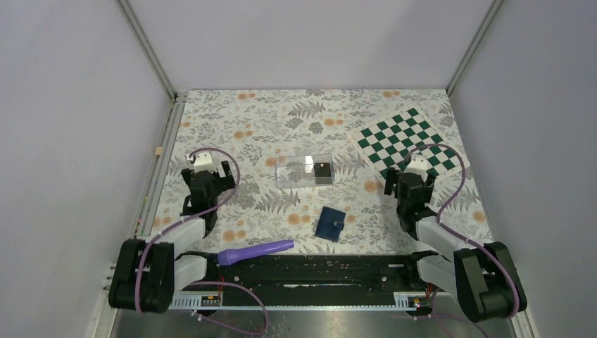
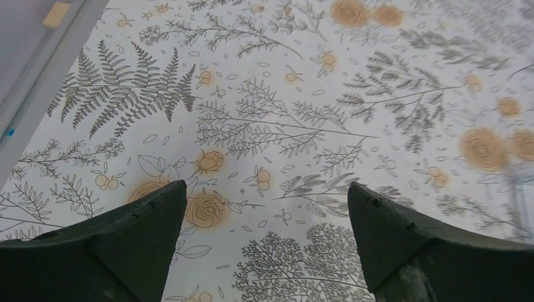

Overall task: Put the credit cards into the card holder
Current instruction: Reset both arms

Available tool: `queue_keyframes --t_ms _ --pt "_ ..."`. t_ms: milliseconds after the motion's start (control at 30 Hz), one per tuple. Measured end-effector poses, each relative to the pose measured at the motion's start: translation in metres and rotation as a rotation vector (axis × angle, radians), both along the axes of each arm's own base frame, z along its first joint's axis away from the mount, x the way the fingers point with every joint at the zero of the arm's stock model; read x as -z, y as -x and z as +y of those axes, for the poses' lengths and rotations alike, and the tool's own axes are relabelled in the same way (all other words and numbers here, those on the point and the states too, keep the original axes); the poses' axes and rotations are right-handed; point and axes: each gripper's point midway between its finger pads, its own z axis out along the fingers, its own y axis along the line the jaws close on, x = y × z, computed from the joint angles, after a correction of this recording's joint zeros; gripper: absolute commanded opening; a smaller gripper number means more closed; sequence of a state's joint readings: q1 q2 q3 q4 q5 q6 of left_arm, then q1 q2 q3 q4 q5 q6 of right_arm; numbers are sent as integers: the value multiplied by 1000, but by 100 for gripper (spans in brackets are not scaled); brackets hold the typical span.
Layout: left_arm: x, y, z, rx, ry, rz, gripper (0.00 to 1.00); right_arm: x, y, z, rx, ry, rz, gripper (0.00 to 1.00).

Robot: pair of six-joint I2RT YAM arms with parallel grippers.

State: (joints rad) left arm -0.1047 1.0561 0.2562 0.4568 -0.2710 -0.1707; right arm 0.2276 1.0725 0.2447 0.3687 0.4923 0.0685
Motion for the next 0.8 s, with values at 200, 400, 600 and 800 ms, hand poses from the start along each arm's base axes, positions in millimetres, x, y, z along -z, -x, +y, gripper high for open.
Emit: queue_keyframes --t_ms 200,400,600,800 --pt "4 -15 4 7 -54 -119 99 -21 -38 -11 21 -21 -137 99" --pt "8 -17 6 3 -73 -149 99 -9 -55 -15 13 -62 -177 100" --pt "-22 -38 7 -16 -69 -228 99 -24 -64 -11 -4 -84 -251 100" --pt "-21 -38 8 -20 -70 -226 99 -28 -67 -9 -15 -91 -269 99"
